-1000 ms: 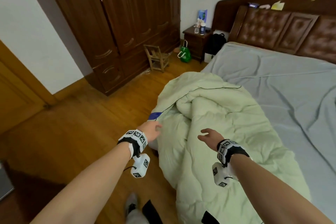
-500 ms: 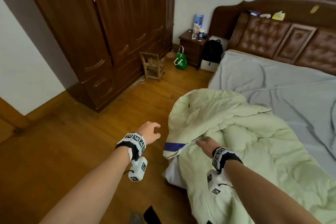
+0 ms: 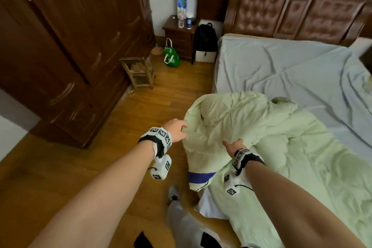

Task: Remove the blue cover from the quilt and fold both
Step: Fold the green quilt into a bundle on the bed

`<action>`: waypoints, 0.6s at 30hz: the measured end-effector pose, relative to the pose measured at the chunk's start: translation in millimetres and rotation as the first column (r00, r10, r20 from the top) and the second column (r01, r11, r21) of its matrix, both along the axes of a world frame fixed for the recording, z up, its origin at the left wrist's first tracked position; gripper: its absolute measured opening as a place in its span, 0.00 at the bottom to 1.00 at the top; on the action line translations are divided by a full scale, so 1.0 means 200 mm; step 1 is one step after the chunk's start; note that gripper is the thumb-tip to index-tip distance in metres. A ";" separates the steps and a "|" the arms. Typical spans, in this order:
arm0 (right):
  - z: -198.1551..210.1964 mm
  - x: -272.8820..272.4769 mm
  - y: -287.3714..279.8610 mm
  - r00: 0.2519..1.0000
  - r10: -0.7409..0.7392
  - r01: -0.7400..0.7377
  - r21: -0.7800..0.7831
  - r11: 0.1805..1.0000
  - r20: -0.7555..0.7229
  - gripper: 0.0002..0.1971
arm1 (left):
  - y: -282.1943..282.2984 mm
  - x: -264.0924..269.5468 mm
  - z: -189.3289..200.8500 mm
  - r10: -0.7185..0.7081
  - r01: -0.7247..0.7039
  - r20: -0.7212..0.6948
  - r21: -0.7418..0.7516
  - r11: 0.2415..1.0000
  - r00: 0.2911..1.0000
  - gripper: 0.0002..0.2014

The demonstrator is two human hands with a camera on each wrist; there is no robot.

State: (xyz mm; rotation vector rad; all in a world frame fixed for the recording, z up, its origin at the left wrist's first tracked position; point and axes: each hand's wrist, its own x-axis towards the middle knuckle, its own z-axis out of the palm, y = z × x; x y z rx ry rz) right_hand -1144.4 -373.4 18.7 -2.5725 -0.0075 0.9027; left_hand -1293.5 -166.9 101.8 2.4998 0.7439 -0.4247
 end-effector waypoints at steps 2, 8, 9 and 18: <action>-0.11 0.09 0.08 0.985 -0.172 0.172 0.015 0.985 -0.007 0.43 | 0.12 0.20 -0.01 -0.083 0.083 -0.023 0.018 0.996 0.996 0.21; -0.39 0.49 0.19 0.899 -0.432 0.430 -0.047 0.902 -0.073 0.52 | 0.41 0.88 -0.17 -0.309 0.314 -0.110 0.035 0.949 0.945 0.21; -0.42 0.54 0.20 0.900 -0.418 0.414 -0.061 0.908 -0.120 0.51 | 0.44 0.99 -0.21 -0.351 0.358 -0.135 0.029 0.933 0.926 0.21; -0.48 0.82 0.38 0.803 -0.501 0.553 0.093 0.828 -0.323 0.22 | 0.60 1.69 -0.34 -0.620 0.616 -0.269 -0.107 0.780 0.737 0.24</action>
